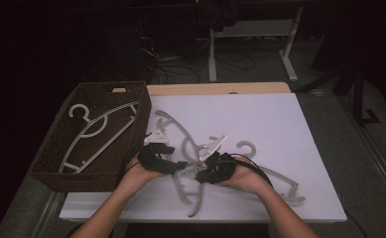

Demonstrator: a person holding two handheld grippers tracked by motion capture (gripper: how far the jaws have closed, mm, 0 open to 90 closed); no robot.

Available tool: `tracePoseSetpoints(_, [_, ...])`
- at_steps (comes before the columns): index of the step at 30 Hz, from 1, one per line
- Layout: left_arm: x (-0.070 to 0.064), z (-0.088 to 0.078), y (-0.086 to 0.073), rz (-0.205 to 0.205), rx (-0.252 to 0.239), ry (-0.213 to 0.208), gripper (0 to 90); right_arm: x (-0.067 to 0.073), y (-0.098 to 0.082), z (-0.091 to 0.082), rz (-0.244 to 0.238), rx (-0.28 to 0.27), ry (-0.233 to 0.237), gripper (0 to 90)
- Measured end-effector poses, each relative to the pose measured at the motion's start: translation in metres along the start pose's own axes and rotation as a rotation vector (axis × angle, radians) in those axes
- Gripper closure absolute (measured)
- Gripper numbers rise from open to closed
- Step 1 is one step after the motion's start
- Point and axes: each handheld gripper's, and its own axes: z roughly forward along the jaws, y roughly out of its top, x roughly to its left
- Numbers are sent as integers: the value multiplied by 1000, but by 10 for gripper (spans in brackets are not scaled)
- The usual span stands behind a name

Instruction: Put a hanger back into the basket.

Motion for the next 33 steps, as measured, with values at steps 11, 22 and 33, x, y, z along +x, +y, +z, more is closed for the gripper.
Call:
tracePoseSetpoints(11, [1, 2, 0, 0, 2, -8, 237, -1, -48, -68, 149, -67, -144, 835])
tracePoseSetpoints(22, [-3, 18, 15, 46, 37, -41, 239, 7, -131, -124, 282, -30, -262, 891])
tracePoseSetpoints(33, [-9, 49, 41, 112, 80, -85, 247, 18, -165, -136, 325, 18, -253, 892])
